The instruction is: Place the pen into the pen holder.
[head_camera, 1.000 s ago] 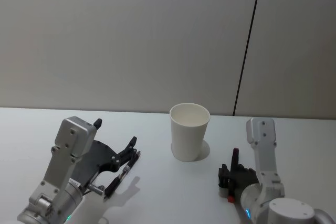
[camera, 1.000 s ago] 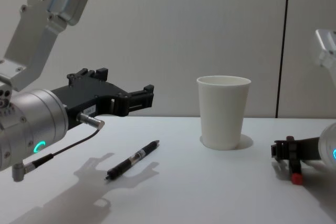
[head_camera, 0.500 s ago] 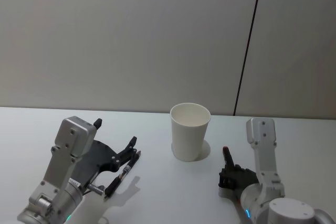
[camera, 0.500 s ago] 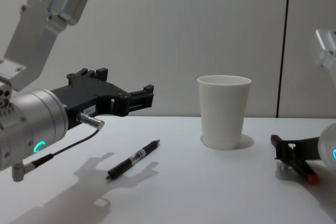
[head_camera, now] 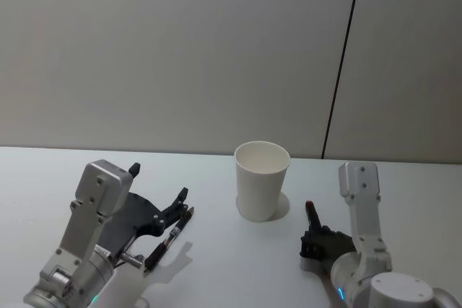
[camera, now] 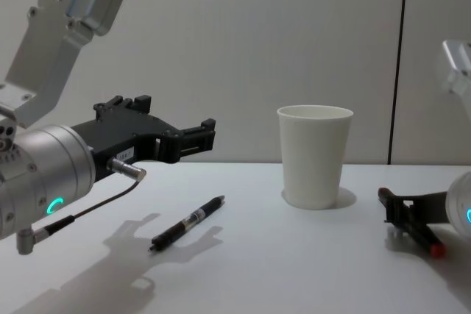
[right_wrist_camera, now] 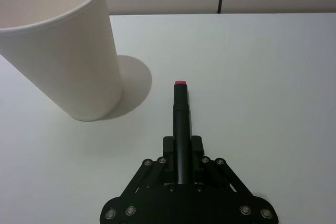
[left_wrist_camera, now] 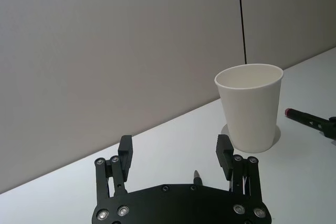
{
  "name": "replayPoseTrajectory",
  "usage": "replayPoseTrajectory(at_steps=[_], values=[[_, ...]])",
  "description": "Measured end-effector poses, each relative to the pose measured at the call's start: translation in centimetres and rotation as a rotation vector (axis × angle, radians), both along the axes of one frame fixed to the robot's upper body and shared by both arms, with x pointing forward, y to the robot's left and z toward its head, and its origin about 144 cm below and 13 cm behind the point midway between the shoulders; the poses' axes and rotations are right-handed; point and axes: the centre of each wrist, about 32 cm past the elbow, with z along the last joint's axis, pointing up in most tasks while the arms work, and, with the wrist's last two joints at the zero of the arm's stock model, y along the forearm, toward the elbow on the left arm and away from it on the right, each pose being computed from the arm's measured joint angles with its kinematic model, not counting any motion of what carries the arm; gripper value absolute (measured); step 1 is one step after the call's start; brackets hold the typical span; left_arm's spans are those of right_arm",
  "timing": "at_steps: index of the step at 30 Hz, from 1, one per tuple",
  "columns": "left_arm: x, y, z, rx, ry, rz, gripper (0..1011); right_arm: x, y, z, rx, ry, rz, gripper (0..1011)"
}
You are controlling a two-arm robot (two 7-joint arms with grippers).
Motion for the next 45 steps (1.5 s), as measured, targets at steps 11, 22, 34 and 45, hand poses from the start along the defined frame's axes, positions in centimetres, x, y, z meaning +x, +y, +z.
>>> replayPoseTrajectory(at_steps=[11,22,34,45], values=[[0.0,0.0,0.0,0.000,0.000,0.000,1000,0.1,-1.0,0.0,0.034,-0.095,0.007,185],[0.0,0.0,0.0,0.000,0.000,0.000,1000,0.2,-2.7,0.2,0.089,-0.236,0.017,185],[0.0,0.0,0.0,0.000,0.000,0.000,1000,0.7,-4.9,1.0,0.170,-0.420,0.061,185],[0.0,0.0,0.0,0.000,0.000,0.000,1000,2.2,-6.8,2.0,0.268,-0.582,0.159,185]])
